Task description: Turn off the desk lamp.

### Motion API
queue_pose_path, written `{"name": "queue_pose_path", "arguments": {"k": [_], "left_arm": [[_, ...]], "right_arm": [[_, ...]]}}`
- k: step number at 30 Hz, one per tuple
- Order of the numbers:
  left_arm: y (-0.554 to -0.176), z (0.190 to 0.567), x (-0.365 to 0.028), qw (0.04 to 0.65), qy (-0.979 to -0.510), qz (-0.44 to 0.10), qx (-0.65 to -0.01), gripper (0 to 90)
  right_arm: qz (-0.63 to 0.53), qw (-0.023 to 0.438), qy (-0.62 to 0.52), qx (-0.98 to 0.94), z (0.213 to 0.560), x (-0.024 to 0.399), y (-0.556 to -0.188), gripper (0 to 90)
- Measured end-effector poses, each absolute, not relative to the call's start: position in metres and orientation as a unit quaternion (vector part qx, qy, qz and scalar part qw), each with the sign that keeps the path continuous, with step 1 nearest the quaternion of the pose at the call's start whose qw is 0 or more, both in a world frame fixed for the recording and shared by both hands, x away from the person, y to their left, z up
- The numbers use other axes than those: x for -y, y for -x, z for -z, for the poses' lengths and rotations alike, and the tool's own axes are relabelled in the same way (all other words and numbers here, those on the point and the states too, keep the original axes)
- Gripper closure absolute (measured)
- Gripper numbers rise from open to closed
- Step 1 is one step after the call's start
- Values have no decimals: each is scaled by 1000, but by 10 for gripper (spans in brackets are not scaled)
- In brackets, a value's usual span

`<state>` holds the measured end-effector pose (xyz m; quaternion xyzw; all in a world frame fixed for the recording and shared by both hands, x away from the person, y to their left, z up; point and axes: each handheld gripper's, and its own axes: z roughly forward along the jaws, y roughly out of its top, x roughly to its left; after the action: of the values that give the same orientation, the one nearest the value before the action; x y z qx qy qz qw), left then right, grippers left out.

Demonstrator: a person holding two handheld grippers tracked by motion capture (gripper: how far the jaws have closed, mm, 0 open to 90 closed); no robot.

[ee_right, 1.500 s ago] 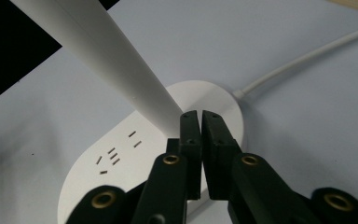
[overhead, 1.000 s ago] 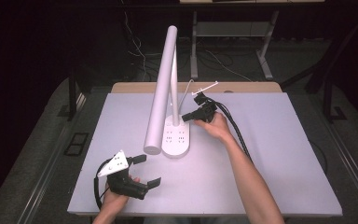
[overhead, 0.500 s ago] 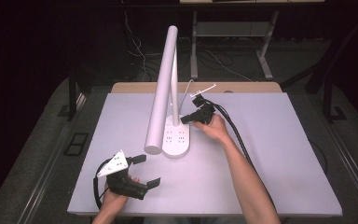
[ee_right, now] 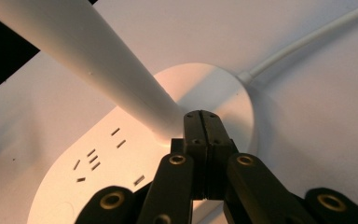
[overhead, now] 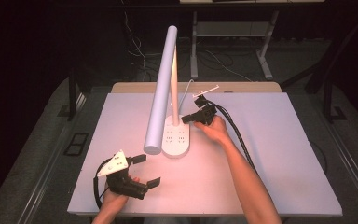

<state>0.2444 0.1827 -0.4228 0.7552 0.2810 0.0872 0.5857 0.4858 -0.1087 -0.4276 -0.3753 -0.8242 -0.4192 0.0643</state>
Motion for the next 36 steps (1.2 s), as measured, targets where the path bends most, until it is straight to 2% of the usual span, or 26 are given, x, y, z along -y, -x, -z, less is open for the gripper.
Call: {"name": "queue_pose_path", "arguments": {"k": [10,13,36], "left_arm": [[-243,423,-182,585,-756,-87,-282,0],[-244,423,-181,584,-756,-87,-281,0],[-244,423,-182,585,-756,-88,-281,0]], "right_arm": [[417,78,380,822,428,109,-486,900],[415,61,374,827,428,109,-484,900],[422,58,374,824,428,105,-480,900]]}}
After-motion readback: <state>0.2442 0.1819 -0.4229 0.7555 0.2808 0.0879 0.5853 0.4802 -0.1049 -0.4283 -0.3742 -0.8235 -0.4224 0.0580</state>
